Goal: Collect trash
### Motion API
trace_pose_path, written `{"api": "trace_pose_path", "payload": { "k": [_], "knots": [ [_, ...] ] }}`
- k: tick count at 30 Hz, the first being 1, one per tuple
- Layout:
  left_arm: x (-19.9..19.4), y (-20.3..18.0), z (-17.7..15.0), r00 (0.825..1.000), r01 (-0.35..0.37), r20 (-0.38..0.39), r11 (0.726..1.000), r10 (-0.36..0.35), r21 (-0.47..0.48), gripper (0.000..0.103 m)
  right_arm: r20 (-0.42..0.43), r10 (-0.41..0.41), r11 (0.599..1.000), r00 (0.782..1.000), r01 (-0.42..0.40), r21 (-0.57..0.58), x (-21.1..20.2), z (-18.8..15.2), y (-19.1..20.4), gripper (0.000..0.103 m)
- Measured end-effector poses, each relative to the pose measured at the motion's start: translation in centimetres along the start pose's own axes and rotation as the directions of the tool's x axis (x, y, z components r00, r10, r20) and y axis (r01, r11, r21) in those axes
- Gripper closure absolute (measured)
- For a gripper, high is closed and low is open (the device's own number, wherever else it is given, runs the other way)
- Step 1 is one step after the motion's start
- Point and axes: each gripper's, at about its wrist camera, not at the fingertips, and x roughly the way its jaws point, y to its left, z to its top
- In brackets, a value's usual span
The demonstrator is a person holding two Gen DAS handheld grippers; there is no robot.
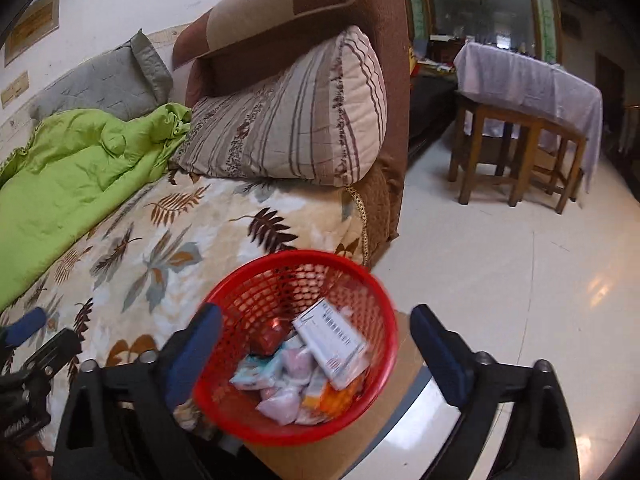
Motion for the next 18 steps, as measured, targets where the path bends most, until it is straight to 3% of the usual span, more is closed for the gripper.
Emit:
{"api": "trace_pose_path", "payload": {
  "k": [3, 8, 10, 18],
  "knots": [
    [-2.6, 1.9, -2.2, 0.997, -0.073, 0.033, 0.997, 0.073, 0.006, 0.014, -0.015, -0.003, 1.000, 1.000, 0.003, -0.002, -1.2, -1.3, 2.1, 0.005],
    [-4.7, 4.6, -4.7, 0.990, -0.135, 0.028, 0.990, 0.136, -0.045, 0.010, -0.009, -0.017, 0.997, 1.000, 0.017, 0.073, -2.8, -3.7, 3.7, 0.000],
    [-5.1, 5.1, -5.2, 0.987, -0.158, 0.028, 0.986, 0.159, -0.047, 0.010, 0.002, 0.030, 0.996, 1.000, -0.030, 0.087, -3.4, -4.1, 3.9, 0.000],
    [-6.2, 5.4, -5.7, 0.974, -0.217, 0.061, 0.976, 0.219, -0.030, 0.009, -0.036, -0.037, 0.996, 0.999, 0.040, 0.083, -3.8, -4.3, 4.9, 0.000]
  ]
}}
